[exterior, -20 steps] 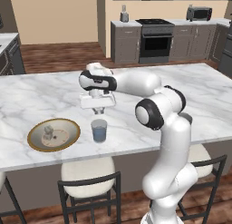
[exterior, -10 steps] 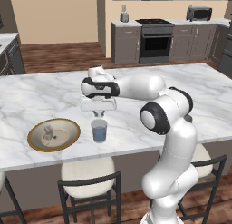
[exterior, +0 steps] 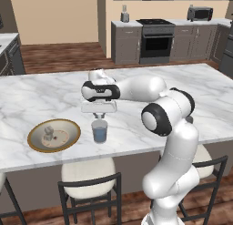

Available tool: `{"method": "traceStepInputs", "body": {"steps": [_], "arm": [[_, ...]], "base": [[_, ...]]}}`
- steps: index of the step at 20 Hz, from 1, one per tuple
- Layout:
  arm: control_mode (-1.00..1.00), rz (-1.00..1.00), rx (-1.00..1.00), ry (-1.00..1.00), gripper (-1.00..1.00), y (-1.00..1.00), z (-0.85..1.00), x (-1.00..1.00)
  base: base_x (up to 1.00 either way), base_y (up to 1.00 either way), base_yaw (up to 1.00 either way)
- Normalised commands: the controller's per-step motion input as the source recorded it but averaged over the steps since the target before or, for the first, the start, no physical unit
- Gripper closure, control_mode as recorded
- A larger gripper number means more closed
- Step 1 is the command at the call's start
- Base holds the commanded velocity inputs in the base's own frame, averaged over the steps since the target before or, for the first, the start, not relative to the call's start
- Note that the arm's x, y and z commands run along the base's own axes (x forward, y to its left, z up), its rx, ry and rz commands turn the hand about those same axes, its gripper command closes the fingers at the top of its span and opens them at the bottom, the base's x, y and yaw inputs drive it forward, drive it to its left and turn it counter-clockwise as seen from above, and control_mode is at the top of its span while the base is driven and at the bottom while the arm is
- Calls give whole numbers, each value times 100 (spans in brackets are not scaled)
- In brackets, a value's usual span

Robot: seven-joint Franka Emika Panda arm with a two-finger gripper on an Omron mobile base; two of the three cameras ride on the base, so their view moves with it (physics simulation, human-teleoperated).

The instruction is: There are four ice cubes in the ice bowl. Place two ice cubes in each glass of water.

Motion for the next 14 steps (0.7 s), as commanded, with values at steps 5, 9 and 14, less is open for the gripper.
{"method": "traceStepInputs", "body": {"steps": [5, 9, 14], "arm": [[-100, 0, 0, -8, 100, 0, -9, -9], [-100, 0, 0, -8, 100, 0, -16, -17], [-100, 0, 0, -6, 100, 0, -18, -3]], "base": [[0, 0, 0], [0, 0, 0], [0, 0, 0]]}}
